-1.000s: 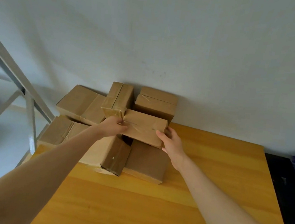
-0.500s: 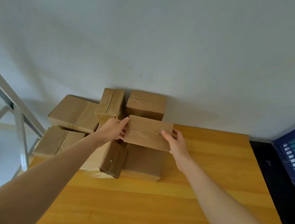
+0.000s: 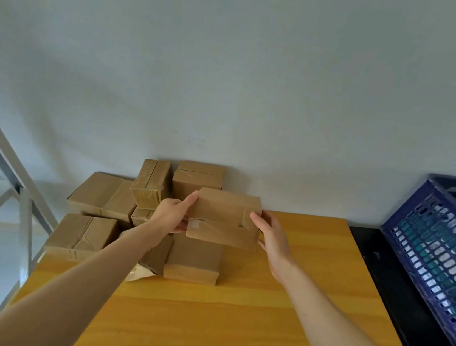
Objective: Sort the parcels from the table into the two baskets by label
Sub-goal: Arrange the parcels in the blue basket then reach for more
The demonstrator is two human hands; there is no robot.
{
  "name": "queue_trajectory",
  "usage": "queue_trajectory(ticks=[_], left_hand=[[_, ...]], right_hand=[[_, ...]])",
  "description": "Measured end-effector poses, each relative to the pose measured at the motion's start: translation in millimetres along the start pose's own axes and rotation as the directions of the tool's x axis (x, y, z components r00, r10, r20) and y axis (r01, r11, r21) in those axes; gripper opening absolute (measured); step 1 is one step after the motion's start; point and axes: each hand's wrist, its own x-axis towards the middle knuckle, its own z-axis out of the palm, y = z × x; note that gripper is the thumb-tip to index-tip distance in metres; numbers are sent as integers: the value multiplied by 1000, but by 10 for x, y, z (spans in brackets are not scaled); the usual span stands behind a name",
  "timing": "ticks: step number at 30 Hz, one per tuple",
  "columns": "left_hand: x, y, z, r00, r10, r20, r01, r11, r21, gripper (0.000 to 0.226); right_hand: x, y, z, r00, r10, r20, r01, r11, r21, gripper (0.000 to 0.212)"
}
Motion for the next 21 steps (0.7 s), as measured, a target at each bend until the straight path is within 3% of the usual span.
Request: queue_trajectory(ticks=[7, 9, 12, 15, 21], left_hand=[[-721, 30, 317, 993, 109, 45, -108, 994, -34, 45], [-922, 17, 390, 990, 134, 39, -131, 989, -65, 43], [-1190, -14, 466, 987, 158, 12, -156, 980, -125, 37], [-1390, -56, 505, 988, 155, -10, -155, 978, -137, 42], [-1736, -147, 576, 981, 194, -29, -196, 970, -147, 46]], right_hand=[[-456, 6, -471, 996, 29, -90, -26, 999, 34, 48], [-613, -10, -576, 999, 17, -37, -15, 999, 49, 51], [-861, -11, -712, 989, -59, 138, 65, 997, -43, 70], [-1032, 96, -793, 976, -112, 185, 151, 965, -212, 94], [-1311, 130, -920, 984, -172, 49, 177, 972, -154, 62]])
